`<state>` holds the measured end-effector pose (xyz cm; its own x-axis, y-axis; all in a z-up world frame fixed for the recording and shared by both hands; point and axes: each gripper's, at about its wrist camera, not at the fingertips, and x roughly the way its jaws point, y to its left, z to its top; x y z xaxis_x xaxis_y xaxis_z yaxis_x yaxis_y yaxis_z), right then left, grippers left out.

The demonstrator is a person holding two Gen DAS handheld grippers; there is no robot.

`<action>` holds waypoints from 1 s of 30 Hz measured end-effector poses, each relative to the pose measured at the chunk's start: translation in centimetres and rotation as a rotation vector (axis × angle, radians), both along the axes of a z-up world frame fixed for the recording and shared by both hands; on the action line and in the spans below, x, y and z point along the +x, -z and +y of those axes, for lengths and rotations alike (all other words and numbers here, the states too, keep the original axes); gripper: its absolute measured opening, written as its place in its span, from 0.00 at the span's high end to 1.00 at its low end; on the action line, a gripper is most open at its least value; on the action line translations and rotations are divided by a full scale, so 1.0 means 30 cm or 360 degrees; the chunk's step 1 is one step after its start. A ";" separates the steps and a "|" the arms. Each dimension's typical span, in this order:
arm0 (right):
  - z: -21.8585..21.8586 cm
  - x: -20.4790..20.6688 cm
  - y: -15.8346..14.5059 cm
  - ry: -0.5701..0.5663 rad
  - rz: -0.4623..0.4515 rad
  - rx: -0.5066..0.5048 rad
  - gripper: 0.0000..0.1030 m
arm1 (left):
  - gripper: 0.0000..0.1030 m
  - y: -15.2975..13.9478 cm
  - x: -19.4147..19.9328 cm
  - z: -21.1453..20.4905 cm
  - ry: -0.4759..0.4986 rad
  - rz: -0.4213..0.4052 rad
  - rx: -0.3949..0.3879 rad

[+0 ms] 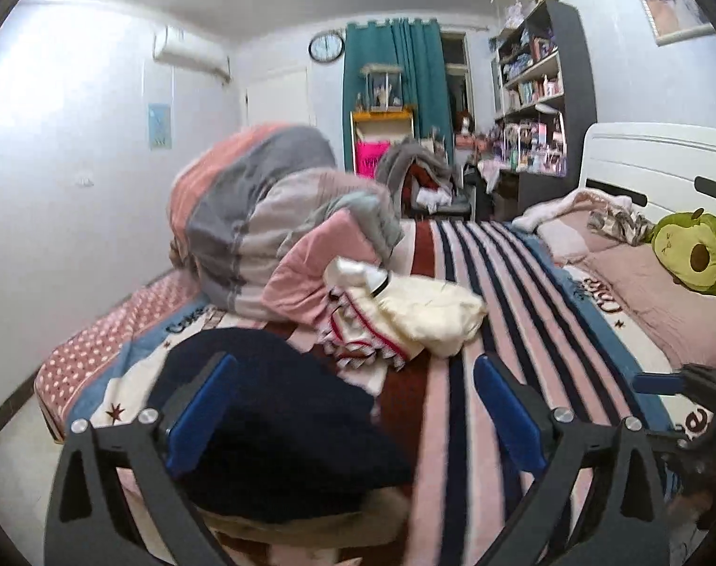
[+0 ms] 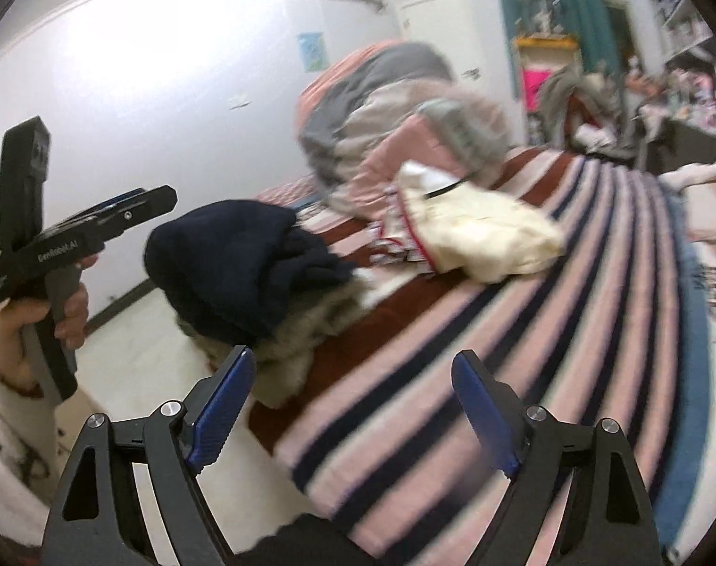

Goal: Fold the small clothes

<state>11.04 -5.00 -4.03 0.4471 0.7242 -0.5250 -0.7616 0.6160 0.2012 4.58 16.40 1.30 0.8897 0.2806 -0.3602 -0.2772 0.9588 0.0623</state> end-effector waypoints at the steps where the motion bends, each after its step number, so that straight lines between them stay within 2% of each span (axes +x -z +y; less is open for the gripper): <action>1: -0.054 -0.019 -0.006 0.0061 -0.0051 -0.0015 0.12 | 0.04 0.002 -0.001 -0.038 0.0005 -0.0018 0.0004; 6: -0.244 -0.094 -0.033 0.0330 -0.0279 -0.0098 0.07 | 0.03 0.006 -0.005 -0.281 0.0034 -0.0144 0.0002; 7: -0.276 -0.107 -0.037 0.0379 -0.0317 -0.0107 0.00 | 0.03 0.006 -0.007 -0.310 0.0049 -0.0151 -0.0001; 10: -0.372 -0.152 -0.055 0.0527 -0.0441 -0.0112 0.01 | 0.03 0.008 -0.010 -0.410 0.0125 -0.0166 -0.0021; 14: -0.434 -0.188 -0.065 0.0622 -0.0496 -0.0098 0.01 | 0.03 0.014 -0.019 -0.490 0.0167 -0.0175 -0.0019; 21: -0.500 -0.222 -0.065 0.0696 -0.0488 -0.0040 0.01 | 0.02 0.017 -0.043 -0.523 0.0194 -0.0172 -0.0021; 30: -0.507 -0.252 -0.069 0.0713 -0.0496 -0.0010 0.01 | 0.02 0.017 -0.060 -0.485 0.0195 -0.0188 -0.0014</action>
<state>3.47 -20.21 -1.96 0.8464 0.4241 -0.3220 -0.4470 0.8945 0.0032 2.79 1.84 0.78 0.9533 0.1650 -0.2531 -0.1634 0.9862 0.0276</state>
